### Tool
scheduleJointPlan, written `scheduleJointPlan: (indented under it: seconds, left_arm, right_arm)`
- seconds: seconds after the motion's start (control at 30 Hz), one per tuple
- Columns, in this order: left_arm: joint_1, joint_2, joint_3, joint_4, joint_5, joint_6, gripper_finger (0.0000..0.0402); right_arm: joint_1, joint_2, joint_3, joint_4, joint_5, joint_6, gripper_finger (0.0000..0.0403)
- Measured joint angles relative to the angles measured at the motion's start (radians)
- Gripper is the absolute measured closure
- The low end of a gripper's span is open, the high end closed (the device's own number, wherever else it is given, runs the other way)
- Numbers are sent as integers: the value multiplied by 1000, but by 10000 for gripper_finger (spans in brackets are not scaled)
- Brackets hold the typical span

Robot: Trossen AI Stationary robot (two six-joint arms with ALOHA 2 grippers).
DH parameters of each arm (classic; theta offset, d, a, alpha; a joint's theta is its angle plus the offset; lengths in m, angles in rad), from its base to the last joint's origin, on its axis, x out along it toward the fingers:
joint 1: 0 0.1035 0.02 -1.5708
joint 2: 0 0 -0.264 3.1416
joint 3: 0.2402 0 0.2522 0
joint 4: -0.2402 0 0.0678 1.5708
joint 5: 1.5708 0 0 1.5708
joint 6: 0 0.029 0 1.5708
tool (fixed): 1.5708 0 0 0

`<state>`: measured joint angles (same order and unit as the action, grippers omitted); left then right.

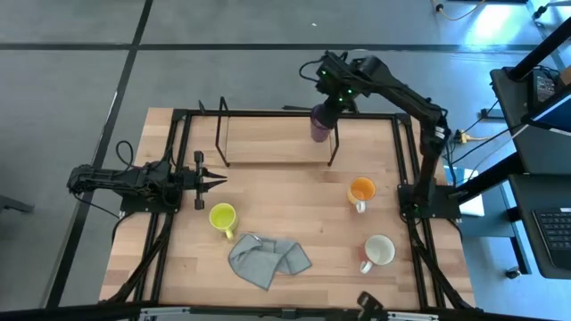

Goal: Stack small to large cups/mugs on shelf
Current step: Put the violet cup on the shelf

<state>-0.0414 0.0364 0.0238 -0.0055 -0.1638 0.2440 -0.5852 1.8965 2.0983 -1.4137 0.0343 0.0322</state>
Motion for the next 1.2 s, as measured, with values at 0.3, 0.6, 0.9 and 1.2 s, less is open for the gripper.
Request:
scheduleJointPlan:
  seconds: [0.3,0.6,0.9,1.2]
  left_arm:
    - [0,0,0,0,0,0,369]
    - [0,0,0,0,0,0,369]
    - [0,0,0,0,0,0,369]
    - [0,0,0,0,0,0,369]
  right_arm:
    - [-57,56,0,30,-54,-86,388]
    - [-79,98,0,44,-126,-167,387]
    - [-79,107,0,54,-141,-199,387]
    - [-84,106,-10,49,-138,-287,387]
